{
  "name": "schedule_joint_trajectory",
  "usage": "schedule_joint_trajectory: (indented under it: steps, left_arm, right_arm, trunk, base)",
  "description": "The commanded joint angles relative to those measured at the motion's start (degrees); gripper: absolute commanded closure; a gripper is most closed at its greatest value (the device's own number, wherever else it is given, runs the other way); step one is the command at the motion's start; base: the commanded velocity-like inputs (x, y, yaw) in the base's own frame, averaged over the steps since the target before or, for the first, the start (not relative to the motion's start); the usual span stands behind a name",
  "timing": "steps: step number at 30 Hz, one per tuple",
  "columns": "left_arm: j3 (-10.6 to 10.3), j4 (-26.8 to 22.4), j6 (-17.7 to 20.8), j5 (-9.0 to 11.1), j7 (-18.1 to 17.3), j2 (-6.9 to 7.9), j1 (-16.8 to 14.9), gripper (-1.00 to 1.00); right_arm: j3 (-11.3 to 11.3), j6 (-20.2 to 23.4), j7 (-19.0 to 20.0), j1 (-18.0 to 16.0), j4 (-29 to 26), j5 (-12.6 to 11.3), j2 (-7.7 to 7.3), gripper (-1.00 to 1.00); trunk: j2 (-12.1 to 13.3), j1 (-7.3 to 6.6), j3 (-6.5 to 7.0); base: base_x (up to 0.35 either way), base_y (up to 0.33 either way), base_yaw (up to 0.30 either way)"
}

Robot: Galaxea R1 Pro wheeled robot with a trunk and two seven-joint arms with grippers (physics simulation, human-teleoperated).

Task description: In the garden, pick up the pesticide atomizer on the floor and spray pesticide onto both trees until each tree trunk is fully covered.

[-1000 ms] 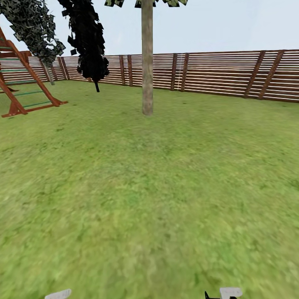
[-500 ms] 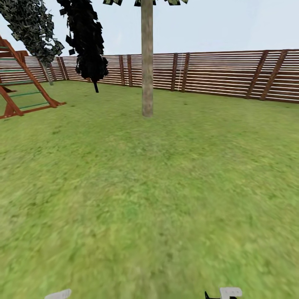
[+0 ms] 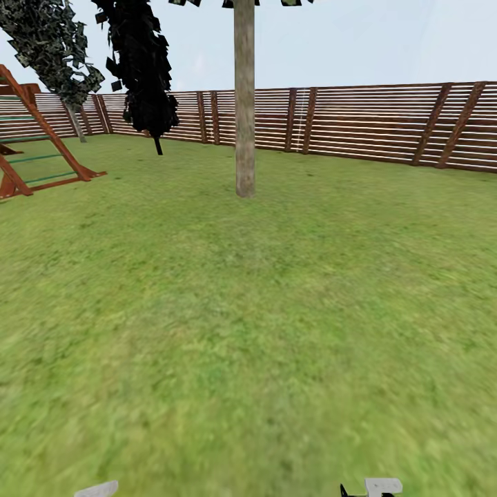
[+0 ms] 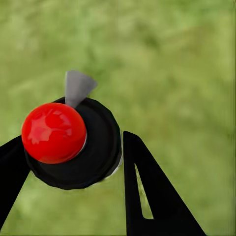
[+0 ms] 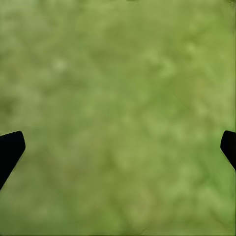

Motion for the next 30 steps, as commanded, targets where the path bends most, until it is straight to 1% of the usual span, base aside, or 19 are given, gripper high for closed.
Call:
schedule_joint_trajectory:
  steps: [1,30]
  left_arm:
    - [-0.20,0.06,-0.19,0.55,-0.04,0.01,-0.03,1.00]
    - [-0.20,0.05,-0.19,0.55,-0.04,0.01,-0.03,1.00]
  right_arm:
    - [-0.46,-0.17,-0.14,-0.03,0.06,0.60,-0.02,-1.00]
    - [-0.52,-0.23,-0.31,-0.03,0.06,0.60,-0.02,-1.00]
  trunk:
    - [-0.02,0.03,-0.05]
    - [-0.02,0.03,-0.05]
  base:
    - [0.341,0.000,0.000]
    - [0.341,0.000,0.000]
